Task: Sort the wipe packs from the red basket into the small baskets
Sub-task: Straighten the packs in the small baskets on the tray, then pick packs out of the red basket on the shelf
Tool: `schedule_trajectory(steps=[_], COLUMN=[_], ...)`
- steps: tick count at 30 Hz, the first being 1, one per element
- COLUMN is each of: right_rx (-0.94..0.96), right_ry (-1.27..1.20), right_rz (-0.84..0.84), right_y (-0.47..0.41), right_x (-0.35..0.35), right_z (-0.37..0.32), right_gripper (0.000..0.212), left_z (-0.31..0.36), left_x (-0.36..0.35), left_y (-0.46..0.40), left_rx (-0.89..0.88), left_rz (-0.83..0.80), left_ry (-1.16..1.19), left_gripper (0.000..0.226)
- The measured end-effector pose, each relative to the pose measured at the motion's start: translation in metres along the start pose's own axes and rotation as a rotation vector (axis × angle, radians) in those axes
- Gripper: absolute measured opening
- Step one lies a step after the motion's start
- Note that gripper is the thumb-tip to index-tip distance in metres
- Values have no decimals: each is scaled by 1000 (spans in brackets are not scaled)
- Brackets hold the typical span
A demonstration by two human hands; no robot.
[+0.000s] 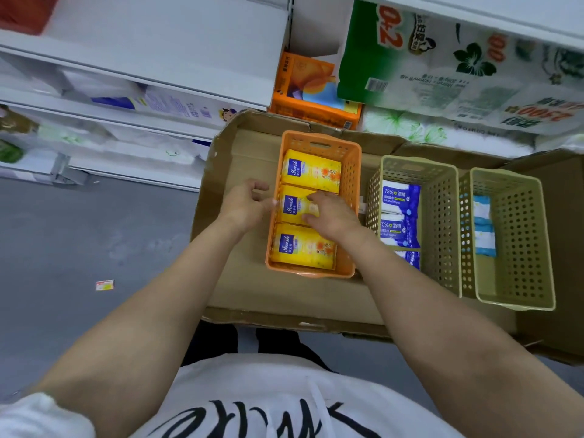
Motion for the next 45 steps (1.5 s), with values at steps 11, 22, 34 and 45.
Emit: schedule_trajectory(steps=[11,22,34,45], right_rx=[162,422,462,466], right_ry=[-31,11,-23,-63], right_rz=[485,750,714,605], right_y=[46,80,-28,-224], right_x=[147,134,126,211], right_z=[-125,-379,-555,-672], right_gripper=[42,42,43,42], left_z=[68,31,13,93], left_x=[169,426,600,727], left_y=[40,76,0,-160], left_rx=[-500,-683,-676,-566], left_rz=[269,519,581,577], left_ry=[-361,-556,-518,-519], left_gripper=[38,43,39,33])
Point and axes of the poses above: each hand's wrist, its own y-axis away from the middle knuckle, its own x-axis out of the back of the hand, z = x × y, the point moved 4 cm from there along -y, towards the middle knuckle, and after that the axes turned 1 degree about y, right-handed, at the moved point
